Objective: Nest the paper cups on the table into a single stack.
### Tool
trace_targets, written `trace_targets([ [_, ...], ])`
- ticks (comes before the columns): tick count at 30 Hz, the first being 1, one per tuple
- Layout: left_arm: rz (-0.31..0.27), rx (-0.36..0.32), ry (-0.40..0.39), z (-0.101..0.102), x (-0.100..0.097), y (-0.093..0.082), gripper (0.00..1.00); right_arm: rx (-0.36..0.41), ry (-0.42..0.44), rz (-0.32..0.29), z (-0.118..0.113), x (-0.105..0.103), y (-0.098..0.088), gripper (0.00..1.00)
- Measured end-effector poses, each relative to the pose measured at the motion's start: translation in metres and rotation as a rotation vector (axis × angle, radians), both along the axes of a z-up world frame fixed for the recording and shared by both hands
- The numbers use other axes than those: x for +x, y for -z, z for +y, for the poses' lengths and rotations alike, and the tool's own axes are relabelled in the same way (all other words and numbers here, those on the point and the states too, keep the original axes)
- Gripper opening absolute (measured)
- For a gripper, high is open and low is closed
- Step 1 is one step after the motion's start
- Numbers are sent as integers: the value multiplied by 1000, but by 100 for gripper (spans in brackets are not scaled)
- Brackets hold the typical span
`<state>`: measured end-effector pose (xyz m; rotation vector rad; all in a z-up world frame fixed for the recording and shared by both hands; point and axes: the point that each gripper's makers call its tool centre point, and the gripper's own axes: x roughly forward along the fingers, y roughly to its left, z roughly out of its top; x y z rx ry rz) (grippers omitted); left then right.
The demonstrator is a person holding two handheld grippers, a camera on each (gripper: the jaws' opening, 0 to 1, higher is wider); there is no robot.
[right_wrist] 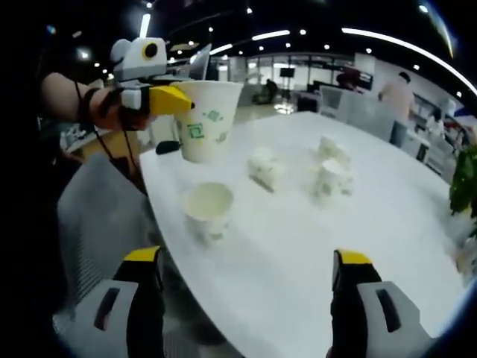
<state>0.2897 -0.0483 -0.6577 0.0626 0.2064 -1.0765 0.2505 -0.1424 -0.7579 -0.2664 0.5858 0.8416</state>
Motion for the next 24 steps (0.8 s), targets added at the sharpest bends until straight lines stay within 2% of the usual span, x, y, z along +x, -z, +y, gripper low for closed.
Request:
trace_targets([
  [5,14,0,8,-2,-4,11,42,-4,-3,6,-1,-1,1,91],
  [6,3,8,18,-3,-5,15,42,-5,-3,7,-1,-1,1,91],
  [13,22,19,67,-10,-11,35,41,-8,-5,13,-2,-2,1,91],
  [15,39,24,72,-10,-11,43,41,-12,-7,14,-2,-2,1,91],
  [19,48,24,60,-9,-10,49,41,-13,-6,13,-2,-2,0,91],
  [20,71,14,59,-10,-11,52,41,-14,-6,14,-2,-2,0,91],
  [24,78,18,76,-13,-15,60,41,-19,-6,14,-3,-3,0,91],
])
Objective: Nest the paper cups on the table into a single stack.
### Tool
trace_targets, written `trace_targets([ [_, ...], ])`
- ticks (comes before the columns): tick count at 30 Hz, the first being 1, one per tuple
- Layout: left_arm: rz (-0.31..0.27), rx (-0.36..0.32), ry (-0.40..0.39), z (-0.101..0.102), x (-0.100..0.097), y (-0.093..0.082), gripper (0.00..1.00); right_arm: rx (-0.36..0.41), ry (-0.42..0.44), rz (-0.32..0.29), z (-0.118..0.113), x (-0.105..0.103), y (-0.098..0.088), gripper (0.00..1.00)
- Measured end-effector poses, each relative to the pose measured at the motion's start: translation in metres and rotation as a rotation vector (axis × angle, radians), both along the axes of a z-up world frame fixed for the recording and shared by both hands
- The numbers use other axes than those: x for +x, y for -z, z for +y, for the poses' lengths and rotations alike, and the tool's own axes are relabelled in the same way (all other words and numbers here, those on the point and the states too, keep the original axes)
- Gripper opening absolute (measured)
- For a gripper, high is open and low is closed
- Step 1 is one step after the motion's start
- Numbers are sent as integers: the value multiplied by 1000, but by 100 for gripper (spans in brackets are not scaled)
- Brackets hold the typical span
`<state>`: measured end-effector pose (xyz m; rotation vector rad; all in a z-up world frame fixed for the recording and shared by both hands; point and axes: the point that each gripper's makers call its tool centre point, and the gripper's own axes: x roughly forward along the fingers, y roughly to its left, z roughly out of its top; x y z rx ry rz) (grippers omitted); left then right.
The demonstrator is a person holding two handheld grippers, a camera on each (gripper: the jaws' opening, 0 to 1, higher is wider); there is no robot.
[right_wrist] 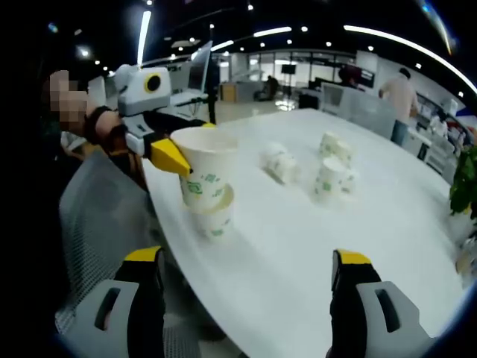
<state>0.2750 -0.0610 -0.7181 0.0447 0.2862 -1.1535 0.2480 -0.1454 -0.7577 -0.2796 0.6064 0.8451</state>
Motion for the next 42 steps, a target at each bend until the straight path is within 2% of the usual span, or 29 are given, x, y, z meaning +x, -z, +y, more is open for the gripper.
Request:
trace_targets([
  [9,15,30,13,-3,-2,18,42,-8,-9,16,1,-5,5,91],
  [15,-13,125,32,0,-4,33,45,-15,-12,17,0,-5,5,91],
  [21,19,143,27,3,-3,38,47,-16,-25,23,3,-5,6,90],
  [24,21,158,21,4,-2,41,52,-10,-24,25,4,-4,6,90],
  [26,46,169,-2,7,1,46,61,-9,-27,26,6,-4,6,90],
  [32,63,169,4,9,-3,46,64,-7,-31,27,6,-4,7,90],
  [42,70,148,-9,12,-1,38,60,0,-33,33,7,-5,9,90],
])
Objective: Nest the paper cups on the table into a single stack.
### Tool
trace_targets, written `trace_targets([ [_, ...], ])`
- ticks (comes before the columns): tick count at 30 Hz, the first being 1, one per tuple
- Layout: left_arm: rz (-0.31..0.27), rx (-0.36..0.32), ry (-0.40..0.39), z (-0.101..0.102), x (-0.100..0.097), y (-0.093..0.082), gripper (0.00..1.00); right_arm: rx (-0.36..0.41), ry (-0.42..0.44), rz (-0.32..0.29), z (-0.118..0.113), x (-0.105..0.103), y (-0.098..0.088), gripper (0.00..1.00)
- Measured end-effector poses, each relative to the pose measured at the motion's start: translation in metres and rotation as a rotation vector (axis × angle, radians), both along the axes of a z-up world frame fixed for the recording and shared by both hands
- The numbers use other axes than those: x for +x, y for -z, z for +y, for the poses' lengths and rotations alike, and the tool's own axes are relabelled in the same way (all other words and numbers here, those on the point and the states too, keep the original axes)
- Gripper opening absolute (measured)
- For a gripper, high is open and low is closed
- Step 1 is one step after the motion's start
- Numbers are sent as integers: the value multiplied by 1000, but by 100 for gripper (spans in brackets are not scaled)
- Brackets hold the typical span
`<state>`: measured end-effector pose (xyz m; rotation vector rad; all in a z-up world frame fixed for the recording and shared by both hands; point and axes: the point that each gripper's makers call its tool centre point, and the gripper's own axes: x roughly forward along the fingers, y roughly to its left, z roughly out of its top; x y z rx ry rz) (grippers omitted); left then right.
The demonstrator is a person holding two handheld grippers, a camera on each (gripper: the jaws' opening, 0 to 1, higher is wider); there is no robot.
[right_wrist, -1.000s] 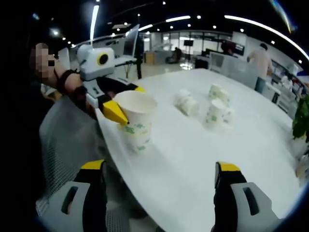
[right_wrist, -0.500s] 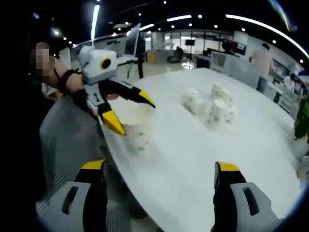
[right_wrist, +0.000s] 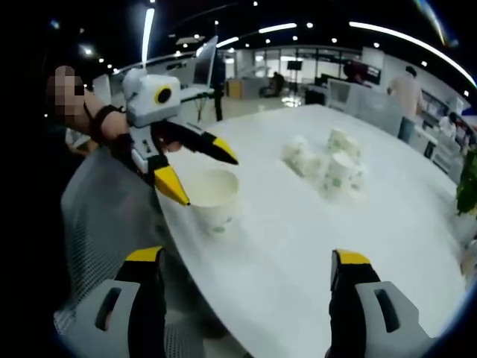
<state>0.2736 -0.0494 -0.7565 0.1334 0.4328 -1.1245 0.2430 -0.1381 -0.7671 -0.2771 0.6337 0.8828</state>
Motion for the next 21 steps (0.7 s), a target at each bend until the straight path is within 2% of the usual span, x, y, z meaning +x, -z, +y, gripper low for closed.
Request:
trace_targets([
  [4,-22,-8,-25,4,6,-9,61,2,-2,0,1,0,0,90],
  [8,-55,-32,-49,8,13,-28,61,3,-2,-3,1,1,0,90],
  [21,-95,-37,-100,23,26,-47,64,10,44,-48,-6,16,-10,97],
])
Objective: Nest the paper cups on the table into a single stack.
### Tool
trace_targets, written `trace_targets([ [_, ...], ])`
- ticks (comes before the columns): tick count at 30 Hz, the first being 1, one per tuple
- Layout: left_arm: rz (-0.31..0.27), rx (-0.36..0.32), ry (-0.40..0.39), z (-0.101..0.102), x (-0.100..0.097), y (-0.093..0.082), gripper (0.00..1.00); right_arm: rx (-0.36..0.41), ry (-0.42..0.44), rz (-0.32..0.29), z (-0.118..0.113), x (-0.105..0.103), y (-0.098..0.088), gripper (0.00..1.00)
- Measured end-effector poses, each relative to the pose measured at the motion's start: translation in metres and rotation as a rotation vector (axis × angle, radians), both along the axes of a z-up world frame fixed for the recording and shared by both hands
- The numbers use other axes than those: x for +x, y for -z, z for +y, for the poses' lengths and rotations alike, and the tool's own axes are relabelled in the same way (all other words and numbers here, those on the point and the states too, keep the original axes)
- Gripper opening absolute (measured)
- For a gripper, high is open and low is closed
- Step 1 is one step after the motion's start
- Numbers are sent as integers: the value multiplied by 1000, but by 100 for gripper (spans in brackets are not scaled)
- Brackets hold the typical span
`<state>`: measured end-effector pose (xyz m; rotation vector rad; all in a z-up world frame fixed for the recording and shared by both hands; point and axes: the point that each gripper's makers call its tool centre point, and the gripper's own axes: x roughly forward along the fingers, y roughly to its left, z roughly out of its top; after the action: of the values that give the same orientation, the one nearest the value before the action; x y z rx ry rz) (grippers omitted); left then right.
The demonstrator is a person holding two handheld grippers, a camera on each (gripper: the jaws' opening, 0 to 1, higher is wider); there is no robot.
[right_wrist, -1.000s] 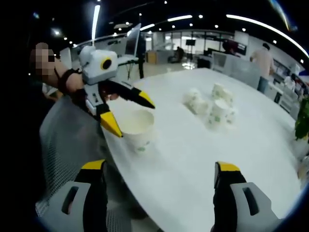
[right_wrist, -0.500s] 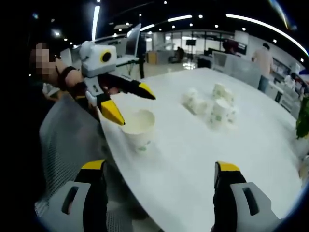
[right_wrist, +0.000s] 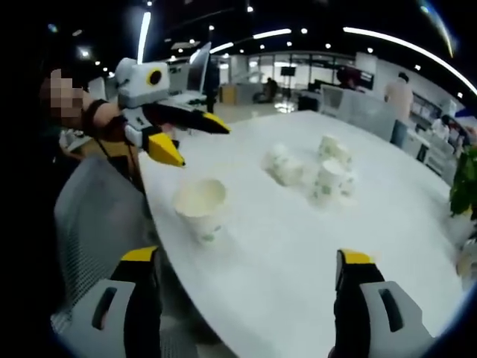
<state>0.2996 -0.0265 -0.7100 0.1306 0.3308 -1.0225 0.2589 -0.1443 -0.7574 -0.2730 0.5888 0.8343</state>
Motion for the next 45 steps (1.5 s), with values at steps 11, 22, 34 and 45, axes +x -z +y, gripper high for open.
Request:
trace_targets([
  [11,7,-16,-42,18,4,-7,74,-7,17,-39,-8,8,-9,100],
  [22,2,-35,-143,43,10,-8,99,-11,38,-51,-16,11,-13,100],
  [34,46,-57,-206,61,15,-10,99,2,55,-55,-21,20,-16,100],
  [45,87,-51,-198,75,46,-9,99,1,59,-41,-23,33,-9,100],
])
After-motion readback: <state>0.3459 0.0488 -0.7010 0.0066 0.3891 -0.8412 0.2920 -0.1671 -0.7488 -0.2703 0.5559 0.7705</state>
